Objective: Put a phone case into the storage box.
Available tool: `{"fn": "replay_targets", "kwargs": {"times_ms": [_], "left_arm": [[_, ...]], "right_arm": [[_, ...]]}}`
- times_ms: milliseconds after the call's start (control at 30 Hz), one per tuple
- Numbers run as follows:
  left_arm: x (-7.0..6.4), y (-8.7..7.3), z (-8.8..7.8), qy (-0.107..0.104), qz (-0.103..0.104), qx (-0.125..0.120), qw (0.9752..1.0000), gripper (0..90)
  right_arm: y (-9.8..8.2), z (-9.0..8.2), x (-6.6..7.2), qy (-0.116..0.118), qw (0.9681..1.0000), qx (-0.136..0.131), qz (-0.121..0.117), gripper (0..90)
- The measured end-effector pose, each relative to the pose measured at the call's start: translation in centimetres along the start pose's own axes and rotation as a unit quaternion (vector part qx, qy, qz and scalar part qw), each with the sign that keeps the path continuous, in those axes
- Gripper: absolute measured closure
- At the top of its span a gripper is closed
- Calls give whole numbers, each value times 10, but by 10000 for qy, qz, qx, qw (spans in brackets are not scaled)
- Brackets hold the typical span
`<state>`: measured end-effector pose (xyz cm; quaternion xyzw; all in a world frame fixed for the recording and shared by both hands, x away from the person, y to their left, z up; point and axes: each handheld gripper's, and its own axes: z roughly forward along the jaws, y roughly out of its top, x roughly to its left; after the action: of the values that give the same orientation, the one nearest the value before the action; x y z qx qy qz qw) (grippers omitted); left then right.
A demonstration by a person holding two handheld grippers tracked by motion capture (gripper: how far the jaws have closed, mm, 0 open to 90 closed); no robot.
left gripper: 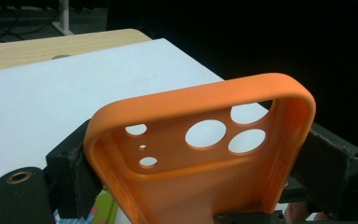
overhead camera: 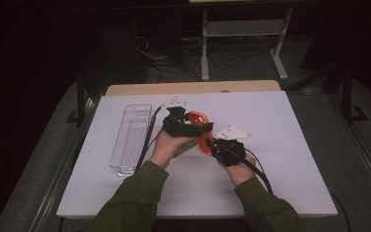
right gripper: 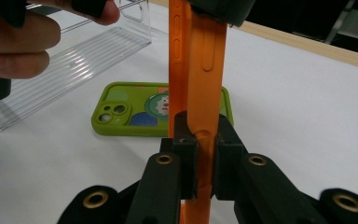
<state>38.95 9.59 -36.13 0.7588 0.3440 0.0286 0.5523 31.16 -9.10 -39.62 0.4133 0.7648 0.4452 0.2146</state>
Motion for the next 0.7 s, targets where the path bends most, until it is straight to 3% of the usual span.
{"fn": "replay_targets", "kwargs": {"times_ms": [433, 700], "left_arm": [[1, -1, 2, -48, -10, 70, 10000, 152], [-1, -2, 4, -97, 75, 152, 9998, 158]], "right_arm": [[-1, 2, -3, 88, 9998, 162, -88, 777], [1, 1, -6, 306, 9991, 254, -172, 551]]}}
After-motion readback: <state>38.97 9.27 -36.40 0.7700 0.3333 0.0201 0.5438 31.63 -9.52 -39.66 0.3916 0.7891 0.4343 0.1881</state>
